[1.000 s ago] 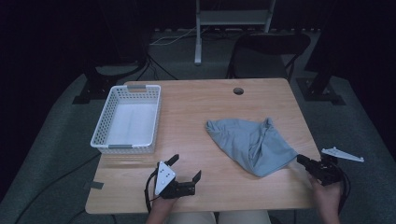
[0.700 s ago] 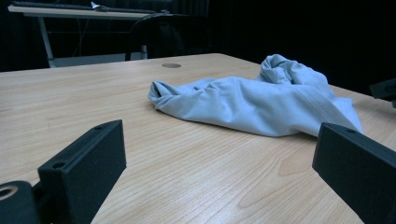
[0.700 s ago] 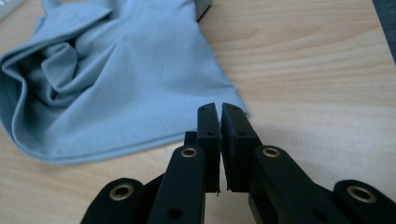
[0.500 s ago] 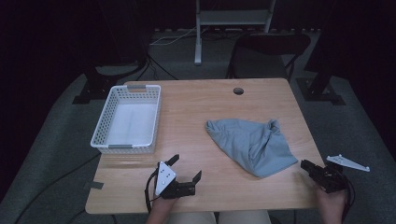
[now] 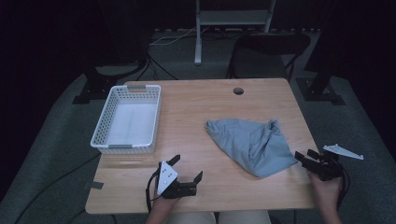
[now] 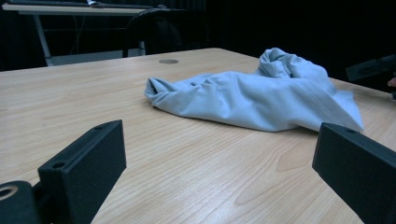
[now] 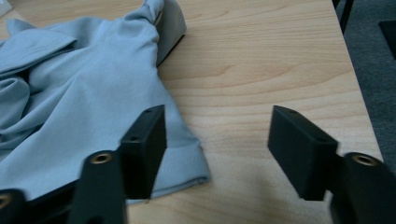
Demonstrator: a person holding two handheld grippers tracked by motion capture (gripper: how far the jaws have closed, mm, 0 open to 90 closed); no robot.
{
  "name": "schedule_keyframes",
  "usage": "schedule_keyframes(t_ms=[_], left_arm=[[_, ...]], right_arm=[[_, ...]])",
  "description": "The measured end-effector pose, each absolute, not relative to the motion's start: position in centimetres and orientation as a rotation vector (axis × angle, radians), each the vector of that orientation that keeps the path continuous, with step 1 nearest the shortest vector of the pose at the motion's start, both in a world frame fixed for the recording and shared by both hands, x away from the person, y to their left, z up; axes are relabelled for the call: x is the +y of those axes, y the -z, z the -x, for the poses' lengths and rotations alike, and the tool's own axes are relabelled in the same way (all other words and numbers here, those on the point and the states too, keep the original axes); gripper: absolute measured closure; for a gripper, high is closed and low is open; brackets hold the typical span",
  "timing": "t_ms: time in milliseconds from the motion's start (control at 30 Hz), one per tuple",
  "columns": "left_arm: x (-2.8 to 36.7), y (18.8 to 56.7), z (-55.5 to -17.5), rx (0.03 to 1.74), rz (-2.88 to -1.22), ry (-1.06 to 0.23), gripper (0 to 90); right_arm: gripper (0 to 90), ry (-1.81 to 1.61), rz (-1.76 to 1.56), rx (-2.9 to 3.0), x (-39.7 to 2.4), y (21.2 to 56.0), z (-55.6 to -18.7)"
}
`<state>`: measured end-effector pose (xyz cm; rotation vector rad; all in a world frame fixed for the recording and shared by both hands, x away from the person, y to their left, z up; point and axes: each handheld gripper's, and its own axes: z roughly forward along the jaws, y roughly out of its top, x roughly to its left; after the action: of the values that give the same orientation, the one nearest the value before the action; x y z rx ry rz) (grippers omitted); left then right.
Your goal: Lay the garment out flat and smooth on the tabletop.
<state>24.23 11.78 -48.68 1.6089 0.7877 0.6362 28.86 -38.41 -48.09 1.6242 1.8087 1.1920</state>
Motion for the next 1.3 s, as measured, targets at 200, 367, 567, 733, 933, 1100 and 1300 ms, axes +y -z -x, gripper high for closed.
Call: schedule_keyframes(t_ms=[200, 367, 567, 733, 933, 1100, 1300], left_arm=[[11.8, 48.7, -24.2, 0.785, -1.613, -0.636, 3.9], [11.6, 48.6, -24.5, 0.797, -1.659, -0.618, 3.8], [11.0, 47.8, -25.5, 0.817, -1.713, -0.56, 3.9], [9.5, 45.8, -27.0, 0.791, -1.762, -0.506, 4.0], [7.3, 44.0, -28.9, 0.767, -1.806, -0.455, 6.0], [5.7, 42.9, -30.2, 0.719, -1.843, -0.44, 7.8], [4.4, 41.7, -32.3, 0.691, -1.87, -0.435, 9.6]], right_arm=[[19.7, -1.189, -1.598, 1.814, -38.4, 47.9, -29.1], [14.0, -1.199, -1.576, 1.797, -38.3, 48.0, -28.8], [12.7, -1.247, -1.583, 1.779, -38.4, 48.1, -28.4], [13.7, -1.248, -1.608, 1.785, -38.5, 48.2, -28.5], [14.3, -1.236, -1.615, 1.788, -38.5, 48.2, -28.6], [15.1, -1.241, -1.612, 1.796, -38.5, 48.2, -28.5], [15.2, -1.236, -1.612, 1.806, -38.4, 48.3, -28.6]])
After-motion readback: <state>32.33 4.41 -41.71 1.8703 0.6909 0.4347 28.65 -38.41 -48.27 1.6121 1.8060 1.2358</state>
